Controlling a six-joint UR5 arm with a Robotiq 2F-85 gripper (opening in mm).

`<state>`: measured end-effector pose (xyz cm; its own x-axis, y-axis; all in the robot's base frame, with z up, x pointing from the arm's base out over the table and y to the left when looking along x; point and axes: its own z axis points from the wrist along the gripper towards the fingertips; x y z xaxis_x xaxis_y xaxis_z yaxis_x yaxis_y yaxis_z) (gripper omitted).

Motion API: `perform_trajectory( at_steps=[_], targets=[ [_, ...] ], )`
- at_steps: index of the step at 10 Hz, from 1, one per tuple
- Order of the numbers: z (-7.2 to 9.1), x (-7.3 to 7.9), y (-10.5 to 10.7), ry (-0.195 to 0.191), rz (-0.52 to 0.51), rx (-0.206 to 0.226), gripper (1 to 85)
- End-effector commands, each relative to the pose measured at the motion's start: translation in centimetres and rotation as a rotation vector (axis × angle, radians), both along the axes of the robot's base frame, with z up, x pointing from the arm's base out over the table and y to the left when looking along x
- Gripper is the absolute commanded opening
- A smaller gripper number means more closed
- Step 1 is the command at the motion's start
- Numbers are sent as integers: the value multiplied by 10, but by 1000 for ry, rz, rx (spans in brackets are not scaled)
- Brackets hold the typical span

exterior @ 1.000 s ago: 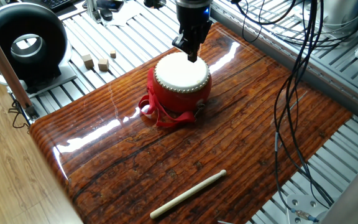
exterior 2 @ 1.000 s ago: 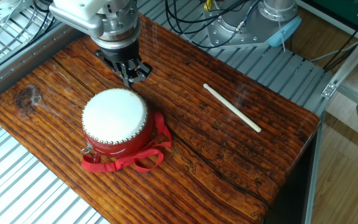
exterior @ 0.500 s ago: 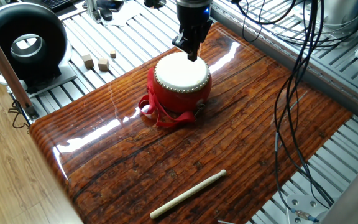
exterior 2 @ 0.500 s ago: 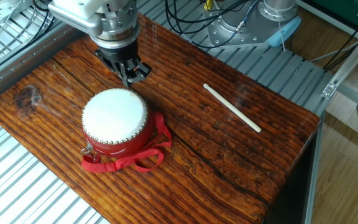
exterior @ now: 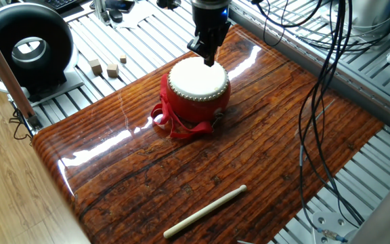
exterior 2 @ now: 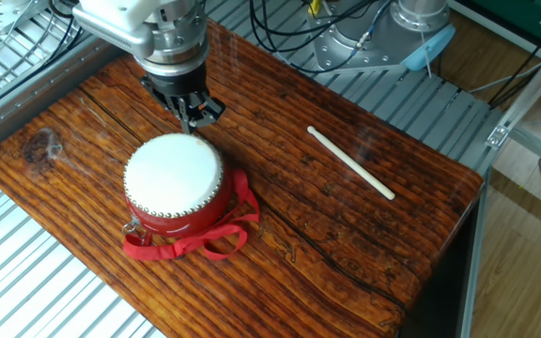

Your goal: Play the drum

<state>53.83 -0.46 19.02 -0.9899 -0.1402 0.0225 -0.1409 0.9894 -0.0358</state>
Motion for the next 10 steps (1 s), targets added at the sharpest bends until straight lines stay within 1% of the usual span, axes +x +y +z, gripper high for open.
perform_trajectory(
  at_steps=[1, 3, 6, 7, 10],
  targets=[
    [-1, 7, 8, -24, -14, 32, 10],
    [-2, 8, 11, -30, -17, 41, 10],
    [-2, 10, 8, -35, -15, 27, 10],
    [-3, 9, 9, -33, -11, 29, 10],
    [-3, 10, 15, -36, -13, 53, 10]
  ],
)
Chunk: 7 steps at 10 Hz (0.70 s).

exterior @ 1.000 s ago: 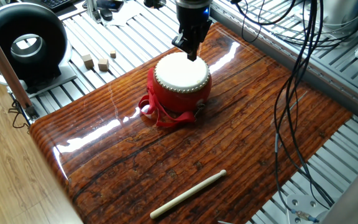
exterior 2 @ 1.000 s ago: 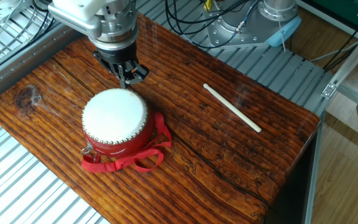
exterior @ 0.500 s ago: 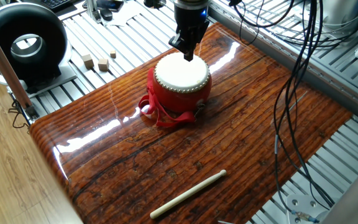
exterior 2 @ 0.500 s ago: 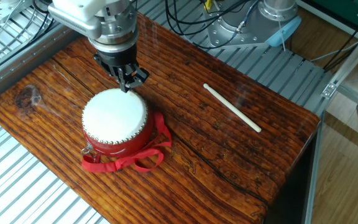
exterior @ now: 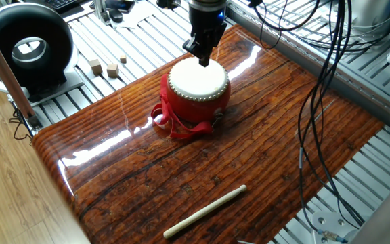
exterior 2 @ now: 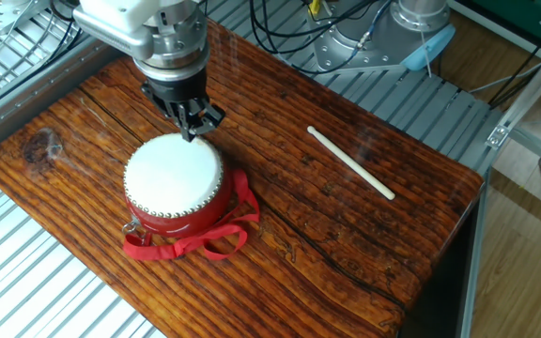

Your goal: Play the drum

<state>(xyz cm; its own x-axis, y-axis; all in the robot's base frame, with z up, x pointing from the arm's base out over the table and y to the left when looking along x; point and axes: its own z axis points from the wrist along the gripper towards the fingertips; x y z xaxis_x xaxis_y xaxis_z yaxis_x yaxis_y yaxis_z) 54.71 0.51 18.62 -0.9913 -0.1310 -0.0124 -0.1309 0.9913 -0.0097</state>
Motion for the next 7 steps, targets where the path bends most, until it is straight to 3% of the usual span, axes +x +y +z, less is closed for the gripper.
perform_trajectory(
  at_steps=[1, 2, 3, 4, 6, 7],
  targets=[
    [0, -3, 14, 10, 6, 49, 10],
    [-3, -6, 22, 13, 17, 53, 10],
    [-11, -9, 29, 7, 9, 24, 10],
    [-20, -18, 52, -2, -11, 23, 10],
    [-29, -46, 96, 11, 43, 57, 10],
    [-32, -59, 102, 15, 95, 36, 10]
  ],
)
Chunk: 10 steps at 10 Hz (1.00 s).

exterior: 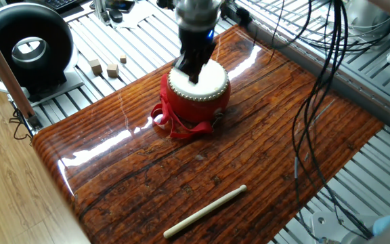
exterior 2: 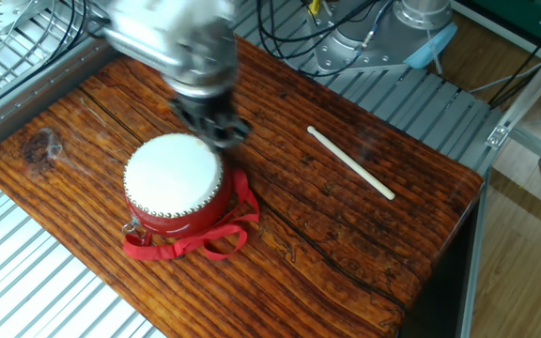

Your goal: Play the drum

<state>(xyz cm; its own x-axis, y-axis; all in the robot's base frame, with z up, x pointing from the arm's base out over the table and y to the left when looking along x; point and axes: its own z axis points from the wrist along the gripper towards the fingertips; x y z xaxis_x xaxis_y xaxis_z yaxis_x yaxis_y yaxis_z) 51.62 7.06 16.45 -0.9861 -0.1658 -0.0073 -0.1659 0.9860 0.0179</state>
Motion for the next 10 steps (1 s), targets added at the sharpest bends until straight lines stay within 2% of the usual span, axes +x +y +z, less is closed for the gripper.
perform_trajectory(
  at_steps=[1, 3, 5, 6, 7, 8, 9, 10],
  targets=[
    [-14, -42, 48, 0, 115, 3, 10],
    [-20, -73, 68, 2, 192, 4, 10],
    [-26, -91, 77, -6, 210, 3, 10],
    [-27, -94, 79, -16, 191, 1, 10],
    [-28, -97, 76, -10, 159, -15, 10],
    [-28, -98, 77, -5, 138, -10, 10],
    [-28, -92, 77, -30, 118, -10, 10],
    [-27, -82, 84, -68, 86, 15, 10]
  ],
)
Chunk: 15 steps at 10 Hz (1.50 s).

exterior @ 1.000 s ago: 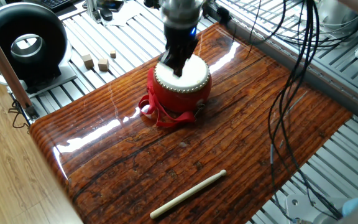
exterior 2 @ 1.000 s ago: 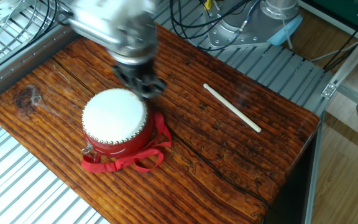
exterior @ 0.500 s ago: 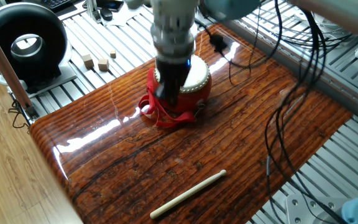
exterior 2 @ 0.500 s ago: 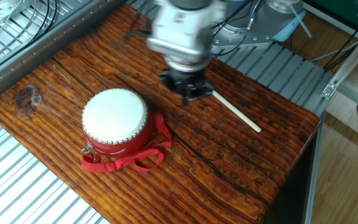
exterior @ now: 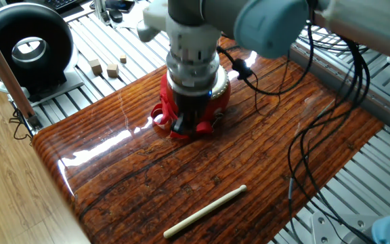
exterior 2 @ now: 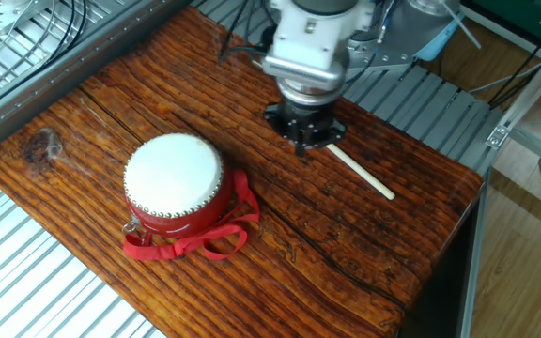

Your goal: Play the drum

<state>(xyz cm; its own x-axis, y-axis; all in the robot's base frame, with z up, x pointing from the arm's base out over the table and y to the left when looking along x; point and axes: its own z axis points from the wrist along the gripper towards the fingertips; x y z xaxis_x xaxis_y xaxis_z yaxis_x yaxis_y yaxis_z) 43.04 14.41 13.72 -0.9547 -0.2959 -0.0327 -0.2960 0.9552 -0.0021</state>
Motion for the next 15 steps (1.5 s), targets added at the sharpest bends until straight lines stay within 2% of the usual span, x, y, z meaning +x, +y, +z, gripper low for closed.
perform_trajectory(
  at_steps=[1, 2, 3, 5, 6, 7, 8, 9, 10, 11, 12, 13, 14, 15],
  targets=[
    [0, 10, 13, -63, -29, 39, 10],
    [-1, -6, 12, -2, 87, 31, 10],
    [-1, -15, 5, 29, 216, 5, 10],
    [-1, -12, -4, 22, 308, -33, 10],
    [-1, -2, -5, -15, 346, -42, 10],
    [-1, -11, -1, 19, 433, -23, 10],
    [-1, -20, 5, 47, 471, 6, 10],
    [-1, -30, 24, 67, 473, 69, 10],
    [-13, -44, 47, 73, 439, 47, 10],
    [-29, -63, 60, 58, 470, -29, 10],
    [-44, -83, 79, 52, 499, -23, 10],
    [-58, -92, 97, 20, 527, 15, 10],
    [-66, -93, 98, 4, 553, 16, 10],
    [-69, -99, 116, 10, 627, 108, 10]
  ],
)
